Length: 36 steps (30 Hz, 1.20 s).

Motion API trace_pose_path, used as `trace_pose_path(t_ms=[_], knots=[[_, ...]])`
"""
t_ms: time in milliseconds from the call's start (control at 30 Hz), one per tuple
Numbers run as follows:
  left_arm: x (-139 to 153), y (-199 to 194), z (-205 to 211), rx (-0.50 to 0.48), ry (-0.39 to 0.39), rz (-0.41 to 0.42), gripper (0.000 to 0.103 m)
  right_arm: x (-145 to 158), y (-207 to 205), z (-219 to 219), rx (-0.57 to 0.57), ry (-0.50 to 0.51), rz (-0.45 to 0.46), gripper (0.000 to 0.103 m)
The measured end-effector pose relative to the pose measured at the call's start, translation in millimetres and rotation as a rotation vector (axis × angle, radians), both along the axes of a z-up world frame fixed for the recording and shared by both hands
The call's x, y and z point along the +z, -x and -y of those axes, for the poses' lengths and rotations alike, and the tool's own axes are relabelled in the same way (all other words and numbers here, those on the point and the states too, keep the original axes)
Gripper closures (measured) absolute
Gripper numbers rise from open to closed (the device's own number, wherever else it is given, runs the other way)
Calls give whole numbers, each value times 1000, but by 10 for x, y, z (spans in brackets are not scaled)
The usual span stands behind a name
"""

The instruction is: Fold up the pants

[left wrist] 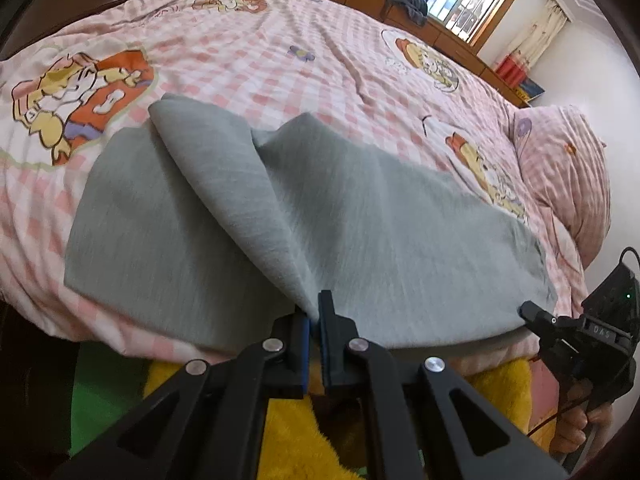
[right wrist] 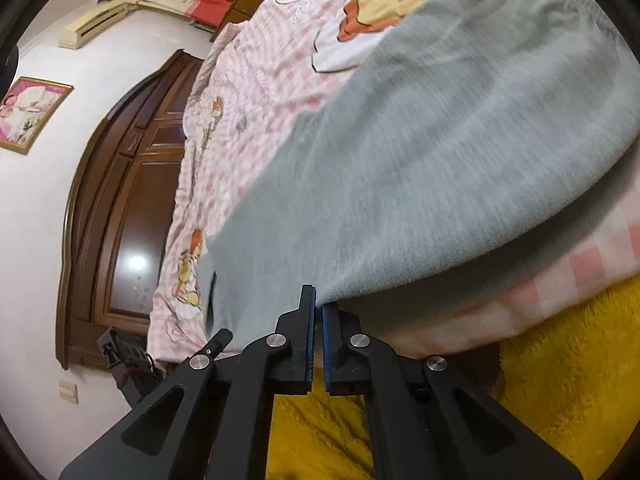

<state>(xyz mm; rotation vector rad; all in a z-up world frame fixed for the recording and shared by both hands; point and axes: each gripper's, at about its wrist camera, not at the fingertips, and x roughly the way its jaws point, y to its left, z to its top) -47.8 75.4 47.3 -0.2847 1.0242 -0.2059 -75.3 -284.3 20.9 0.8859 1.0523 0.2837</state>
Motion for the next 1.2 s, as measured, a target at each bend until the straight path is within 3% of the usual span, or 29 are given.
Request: trace_pose_path(t_ms=[300, 633, 667, 700, 733, 833, 967, 1200], knots=[[-296, -9, -36, 29, 4, -78, 97, -337, -71, -26, 17, 135, -129, 98], [-315, -10, -37, 33, 2, -73, 97, -250, -89, 17, -17, 49, -57, 87], [-318, -13, -45, 35, 9, -75, 97, -259, -99, -4, -13, 52, -56, 88], [-316, -16, -52, 36, 12, -76, 97, -255, -93, -24, -6, 59, -51, 98], [-313, -11, -63, 40, 19, -74, 97, -241, -71, -24, -8, 66, -44, 100], [-251, 44, -98, 40, 23, -51, 99, -163, -9, -16, -3, 76, -20, 100], [-167, 122, -45, 13, -27, -21, 99, -207, 34, 24, 4, 83, -39, 101], [-314, 109, -51, 14, -14, -72, 99, -373, -31, -11, 16, 111, -104, 100]])
